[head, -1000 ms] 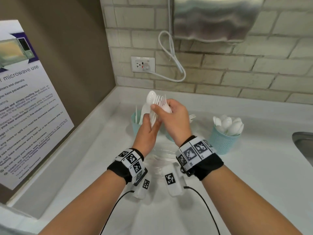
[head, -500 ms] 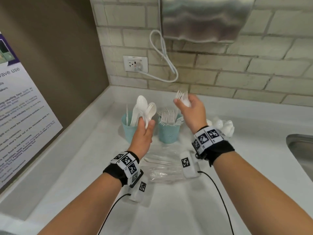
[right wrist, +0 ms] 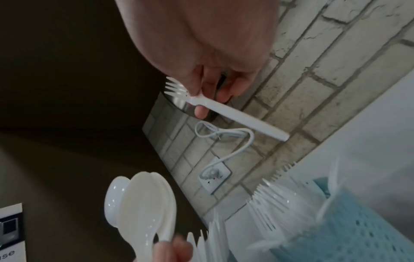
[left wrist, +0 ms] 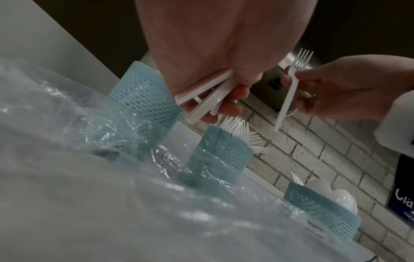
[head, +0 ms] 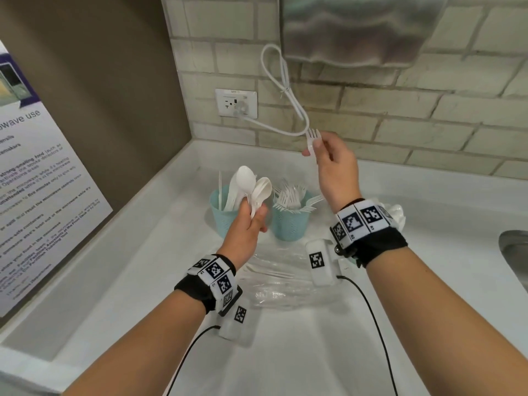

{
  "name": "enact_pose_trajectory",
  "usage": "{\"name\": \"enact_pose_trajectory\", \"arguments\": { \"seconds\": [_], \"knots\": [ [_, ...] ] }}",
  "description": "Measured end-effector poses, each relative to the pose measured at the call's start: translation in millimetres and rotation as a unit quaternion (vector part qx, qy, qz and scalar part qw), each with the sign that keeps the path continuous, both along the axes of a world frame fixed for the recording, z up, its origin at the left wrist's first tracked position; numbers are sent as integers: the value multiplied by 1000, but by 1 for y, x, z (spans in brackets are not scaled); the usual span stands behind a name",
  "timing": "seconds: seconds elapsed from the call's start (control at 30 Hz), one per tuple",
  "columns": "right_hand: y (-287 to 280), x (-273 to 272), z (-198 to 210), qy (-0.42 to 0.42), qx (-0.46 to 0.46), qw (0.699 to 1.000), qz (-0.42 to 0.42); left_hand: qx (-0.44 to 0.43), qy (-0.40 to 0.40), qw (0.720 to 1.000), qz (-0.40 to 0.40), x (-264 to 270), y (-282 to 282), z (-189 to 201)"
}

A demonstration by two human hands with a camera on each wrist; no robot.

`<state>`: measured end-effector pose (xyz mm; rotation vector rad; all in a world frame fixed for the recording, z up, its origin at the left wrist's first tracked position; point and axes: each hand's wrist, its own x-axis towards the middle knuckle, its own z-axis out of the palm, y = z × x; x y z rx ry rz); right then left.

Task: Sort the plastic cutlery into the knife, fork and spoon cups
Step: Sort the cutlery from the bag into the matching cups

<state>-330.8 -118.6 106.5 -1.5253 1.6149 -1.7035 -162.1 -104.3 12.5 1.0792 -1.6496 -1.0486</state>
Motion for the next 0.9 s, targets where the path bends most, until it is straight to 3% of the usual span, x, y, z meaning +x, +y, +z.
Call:
{"name": "enact_pose_trajectory", "arguments": {
  "seconds": [0.13, 0.23, 0.33, 0.4, 0.47, 0.53, 0.63, 0.8, 0.9],
  "knots": [
    [-3, -1, -25, -39, 57, 997, -19, 11, 17, 1000, -19, -1, 1, 3],
    [-5, -6, -52, 4, 126, 992, -33, 7, 29, 999, -33, -1, 4, 6],
    [-2, -6, -62, 111, 192, 975, 5, -28, 24, 999, -36, 0, 1, 1],
    [4, -2, -53, 154, 163, 975, -4, -53, 9, 998, -26, 0, -3, -3],
    [14, 9, -35, 102, 91, 991, 15, -80, -28, 996, 4, 0, -7, -7],
    [30, 23, -18, 14, 19, 994, 109, -121, -83, 989, 33, -1, -11, -11],
    [48, 35, -16, 1, 8, 982, 189, -151, -122, 981, 22, -8, -8, -8],
    [61, 22, -31, -26, 91, 980, 176, -90, -76, 990, -74, -38, 4, 0],
    [71, 3, -37, -84, 87, 981, 154, -30, -12, 996, -87, -59, 8, 4]
  ]
}}
